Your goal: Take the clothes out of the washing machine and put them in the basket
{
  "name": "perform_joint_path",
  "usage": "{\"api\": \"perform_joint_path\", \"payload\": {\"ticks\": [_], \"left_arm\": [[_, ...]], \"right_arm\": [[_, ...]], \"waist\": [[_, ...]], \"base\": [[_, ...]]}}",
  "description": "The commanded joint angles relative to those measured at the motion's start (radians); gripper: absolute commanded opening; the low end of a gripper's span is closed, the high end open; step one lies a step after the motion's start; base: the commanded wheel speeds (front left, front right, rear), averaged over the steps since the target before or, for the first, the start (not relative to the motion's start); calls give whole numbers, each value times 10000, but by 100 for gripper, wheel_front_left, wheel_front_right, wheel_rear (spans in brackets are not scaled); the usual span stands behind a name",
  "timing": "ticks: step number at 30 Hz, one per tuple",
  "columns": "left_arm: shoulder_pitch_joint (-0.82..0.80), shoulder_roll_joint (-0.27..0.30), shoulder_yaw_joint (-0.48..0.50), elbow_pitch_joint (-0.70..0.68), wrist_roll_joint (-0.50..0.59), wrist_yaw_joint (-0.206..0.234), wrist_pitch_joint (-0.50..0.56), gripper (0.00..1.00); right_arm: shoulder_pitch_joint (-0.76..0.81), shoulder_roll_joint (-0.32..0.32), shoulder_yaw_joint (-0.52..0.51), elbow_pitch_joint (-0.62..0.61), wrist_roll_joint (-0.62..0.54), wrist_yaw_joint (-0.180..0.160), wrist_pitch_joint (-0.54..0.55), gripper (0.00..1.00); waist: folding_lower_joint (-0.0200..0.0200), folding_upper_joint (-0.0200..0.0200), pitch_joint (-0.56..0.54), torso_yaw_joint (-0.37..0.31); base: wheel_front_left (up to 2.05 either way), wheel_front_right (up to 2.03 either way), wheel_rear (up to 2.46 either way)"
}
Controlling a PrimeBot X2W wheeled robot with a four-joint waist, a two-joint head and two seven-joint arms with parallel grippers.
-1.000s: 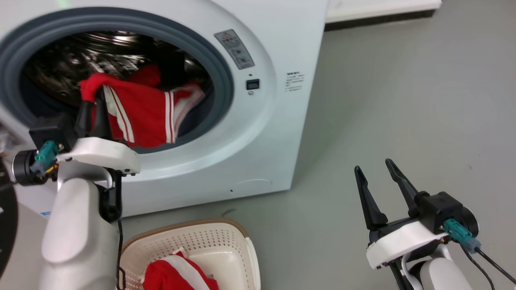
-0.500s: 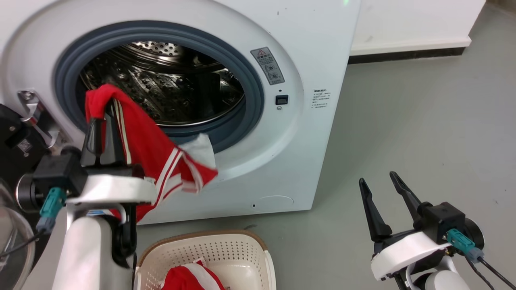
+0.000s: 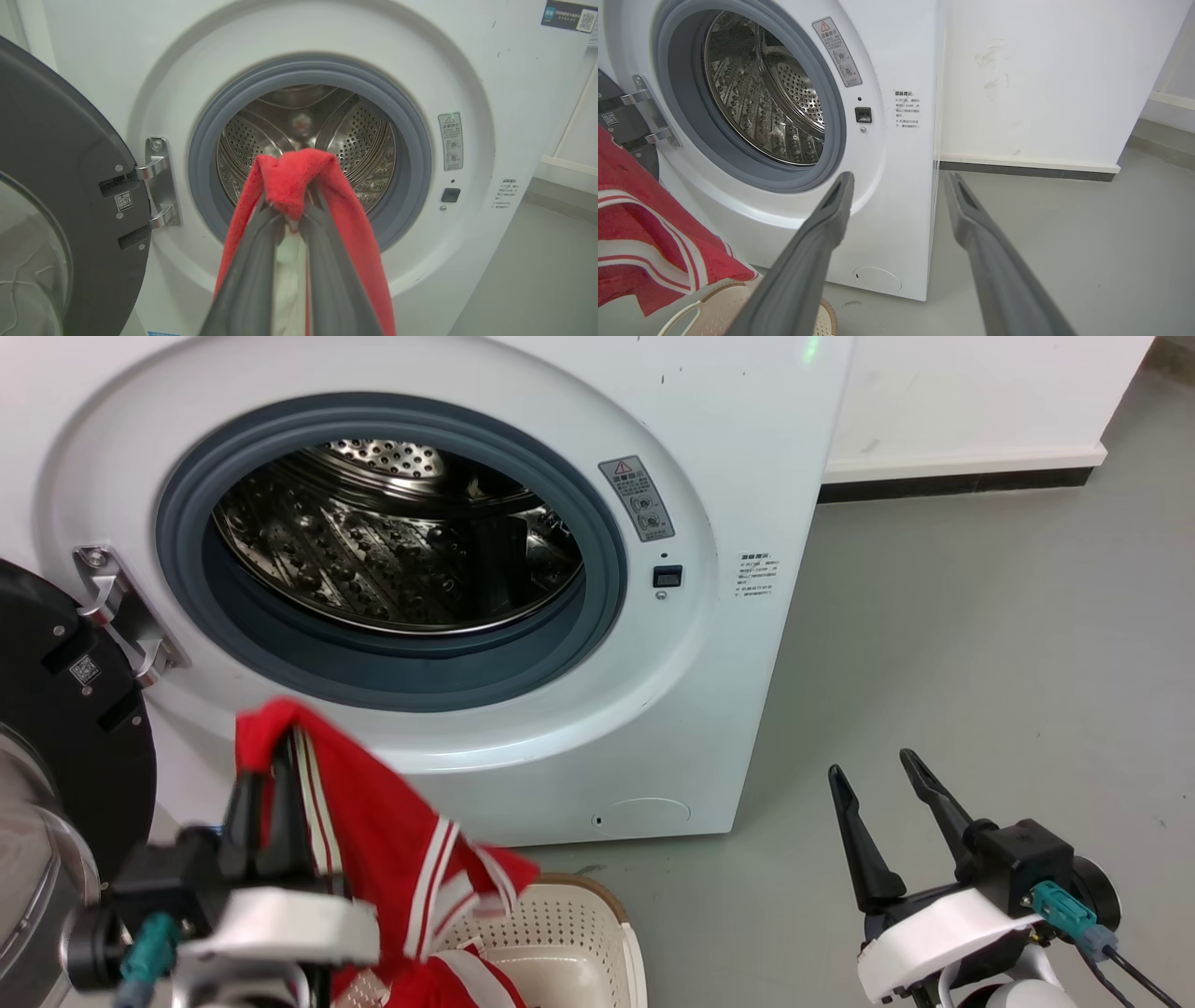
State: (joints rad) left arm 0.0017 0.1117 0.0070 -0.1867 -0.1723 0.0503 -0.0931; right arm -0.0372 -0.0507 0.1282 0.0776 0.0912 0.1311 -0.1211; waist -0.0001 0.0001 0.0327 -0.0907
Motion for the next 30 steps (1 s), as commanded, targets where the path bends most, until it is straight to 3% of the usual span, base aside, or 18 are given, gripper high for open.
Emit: {"api": "perform_joint_path", "payload": {"ticks": [1,6,11,23,30], "left_arm": [[328,-112,-54,114,-38,92,51,0],[953,-249,-279,1305,-334,34,-41,0],[689,-364,-519,3364,-613,-166,-444,0],[-1932,-410,-824,8425,-723,-629,-1526,0],[-3556,-291,-786,10632,-666,-731,-1684,0]], "right_arm": [[62,10,13,-60,30,-7,22,100],[-81,10,17,-130,21,-7,6,100],[-392,10,69,-201,-21,-7,-19,100],[-1330,10,282,-330,-128,-7,-118,100],[-1915,10,567,-393,-145,-7,-236,100]], "waist": [[1,-1,61,22],[1,-1,394,105],[1,-1,993,182],[1,-1,3026,87],[1,-1,4286,-137]], "base": [[0,0,0],[0,0,0],[0,0,0],[0,0,0],[0,0,0]]}}
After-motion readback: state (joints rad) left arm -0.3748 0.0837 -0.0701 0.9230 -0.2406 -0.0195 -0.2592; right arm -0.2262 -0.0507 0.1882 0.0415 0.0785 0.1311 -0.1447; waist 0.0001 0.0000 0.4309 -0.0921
